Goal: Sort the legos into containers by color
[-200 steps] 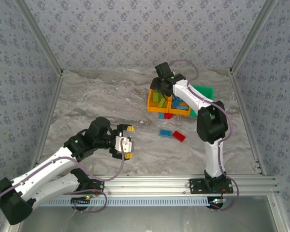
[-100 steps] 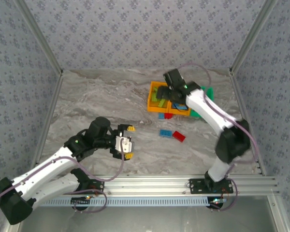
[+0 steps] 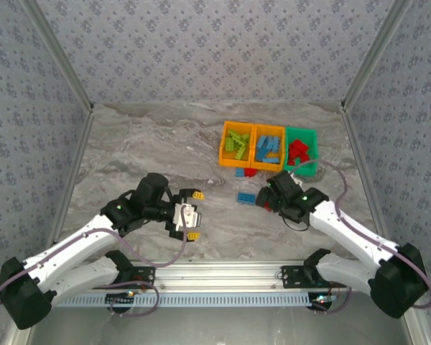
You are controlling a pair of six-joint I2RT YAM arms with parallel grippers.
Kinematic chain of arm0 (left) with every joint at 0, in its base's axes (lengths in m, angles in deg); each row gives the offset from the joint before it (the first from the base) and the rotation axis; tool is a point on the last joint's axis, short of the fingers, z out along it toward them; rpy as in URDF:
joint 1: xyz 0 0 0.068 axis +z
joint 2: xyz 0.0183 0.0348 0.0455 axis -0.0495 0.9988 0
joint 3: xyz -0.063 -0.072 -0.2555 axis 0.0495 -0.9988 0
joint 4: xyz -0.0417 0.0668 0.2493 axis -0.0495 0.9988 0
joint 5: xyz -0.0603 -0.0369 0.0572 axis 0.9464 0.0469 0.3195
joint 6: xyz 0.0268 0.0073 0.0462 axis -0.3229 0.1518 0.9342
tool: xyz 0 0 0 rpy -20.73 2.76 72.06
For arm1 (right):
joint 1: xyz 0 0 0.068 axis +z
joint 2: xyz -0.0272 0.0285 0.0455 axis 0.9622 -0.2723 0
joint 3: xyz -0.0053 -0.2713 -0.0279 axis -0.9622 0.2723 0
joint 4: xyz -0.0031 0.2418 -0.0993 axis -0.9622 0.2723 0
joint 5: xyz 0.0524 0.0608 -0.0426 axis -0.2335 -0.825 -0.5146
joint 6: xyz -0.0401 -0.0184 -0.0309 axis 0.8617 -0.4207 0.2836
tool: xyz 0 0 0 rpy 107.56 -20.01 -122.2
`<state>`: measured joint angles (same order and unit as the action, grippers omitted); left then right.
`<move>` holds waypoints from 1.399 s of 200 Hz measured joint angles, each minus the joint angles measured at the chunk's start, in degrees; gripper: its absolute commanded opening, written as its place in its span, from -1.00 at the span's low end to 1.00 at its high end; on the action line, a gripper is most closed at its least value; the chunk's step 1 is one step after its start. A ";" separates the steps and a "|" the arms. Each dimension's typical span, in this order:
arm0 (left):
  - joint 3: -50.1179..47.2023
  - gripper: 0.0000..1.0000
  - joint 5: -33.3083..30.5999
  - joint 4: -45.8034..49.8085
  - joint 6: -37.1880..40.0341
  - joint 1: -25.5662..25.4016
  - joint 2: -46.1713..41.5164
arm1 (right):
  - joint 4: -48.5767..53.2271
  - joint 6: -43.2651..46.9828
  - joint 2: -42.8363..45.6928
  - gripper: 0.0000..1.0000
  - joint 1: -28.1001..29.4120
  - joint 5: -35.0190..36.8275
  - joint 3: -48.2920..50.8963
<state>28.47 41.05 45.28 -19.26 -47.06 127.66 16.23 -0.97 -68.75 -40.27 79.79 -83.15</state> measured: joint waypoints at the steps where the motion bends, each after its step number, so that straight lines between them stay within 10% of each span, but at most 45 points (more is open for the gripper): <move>1: 0.00 0.98 0.04 0.02 0.04 0.00 0.00 | -0.04 0.00 -0.22 1.00 -0.04 -0.07 0.00; 80: 0.00 0.98 2.45 0.98 1.33 0.00 -0.11 | -9.49 -1.44 -20.15 0.99 -6.88 -5.99 -4.28; 122: 0.00 0.98 2.45 1.55 1.88 0.00 -0.11 | -10.45 -1.11 -25.09 0.61 -6.88 -6.58 -6.73; 167: 0.00 0.99 2.43 2.29 2.19 0.00 -0.11 | -10.34 -1.95 -24.83 0.20 -6.49 -5.42 -6.43; 238: 0.00 0.99 2.43 2.29 2.43 0.00 -0.11 | -6.86 -2.29 -13.97 0.17 -5.38 -2.64 -4.74; 280: 0.00 0.98 2.43 2.25 2.43 0.00 -0.11 | -2.75 1.51 -6.34 0.16 -17.44 -1.51 -12.57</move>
<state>28.47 43.47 47.53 -16.84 -47.06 127.55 13.47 0.54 -75.09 -57.71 78.28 -95.72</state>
